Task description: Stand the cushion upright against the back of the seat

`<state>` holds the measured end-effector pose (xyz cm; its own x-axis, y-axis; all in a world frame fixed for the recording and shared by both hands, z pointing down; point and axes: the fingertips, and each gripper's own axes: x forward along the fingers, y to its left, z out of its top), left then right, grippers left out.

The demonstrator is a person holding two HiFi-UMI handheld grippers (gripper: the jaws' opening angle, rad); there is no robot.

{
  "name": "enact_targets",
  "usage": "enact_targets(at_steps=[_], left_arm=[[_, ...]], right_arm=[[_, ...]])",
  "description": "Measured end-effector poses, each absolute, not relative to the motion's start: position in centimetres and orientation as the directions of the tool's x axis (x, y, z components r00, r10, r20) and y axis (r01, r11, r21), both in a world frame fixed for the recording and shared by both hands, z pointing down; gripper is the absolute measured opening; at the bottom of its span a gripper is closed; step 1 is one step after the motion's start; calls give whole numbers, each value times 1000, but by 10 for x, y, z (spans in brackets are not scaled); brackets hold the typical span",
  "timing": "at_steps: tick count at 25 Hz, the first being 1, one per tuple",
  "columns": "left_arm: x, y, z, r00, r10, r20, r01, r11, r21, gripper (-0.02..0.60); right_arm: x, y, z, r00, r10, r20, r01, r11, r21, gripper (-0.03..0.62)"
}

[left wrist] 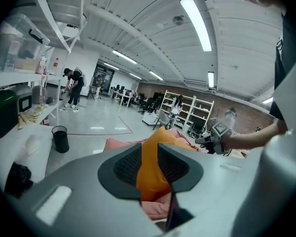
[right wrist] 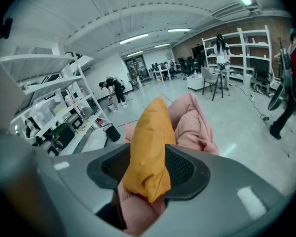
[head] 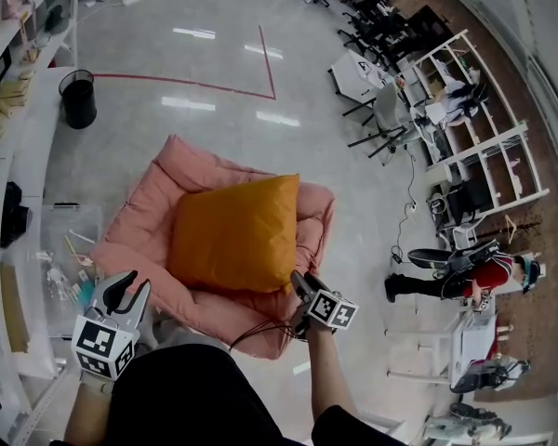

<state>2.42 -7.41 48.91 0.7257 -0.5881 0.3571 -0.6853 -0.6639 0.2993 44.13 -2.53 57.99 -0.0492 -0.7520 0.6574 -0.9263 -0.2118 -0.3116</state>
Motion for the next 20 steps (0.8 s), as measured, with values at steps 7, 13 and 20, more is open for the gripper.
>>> enact_targets(at_steps=[7,13,20], left_arm=[[23,-69,495,684,-611,399,-726,-623,292,118],[9,-72,504,630,-633,450,-772,-572,277,118],[2,-77,510,577,-656,487,-813,-520,263,118]], right_arm=[[444,-114,577,-136,-713,688,-961,-74,-267,324],[450,-170,623,-147,-620,771,-966,-79,-248,365],[457,-186,673,-69,-511,857,-992,-59,-115,379]])
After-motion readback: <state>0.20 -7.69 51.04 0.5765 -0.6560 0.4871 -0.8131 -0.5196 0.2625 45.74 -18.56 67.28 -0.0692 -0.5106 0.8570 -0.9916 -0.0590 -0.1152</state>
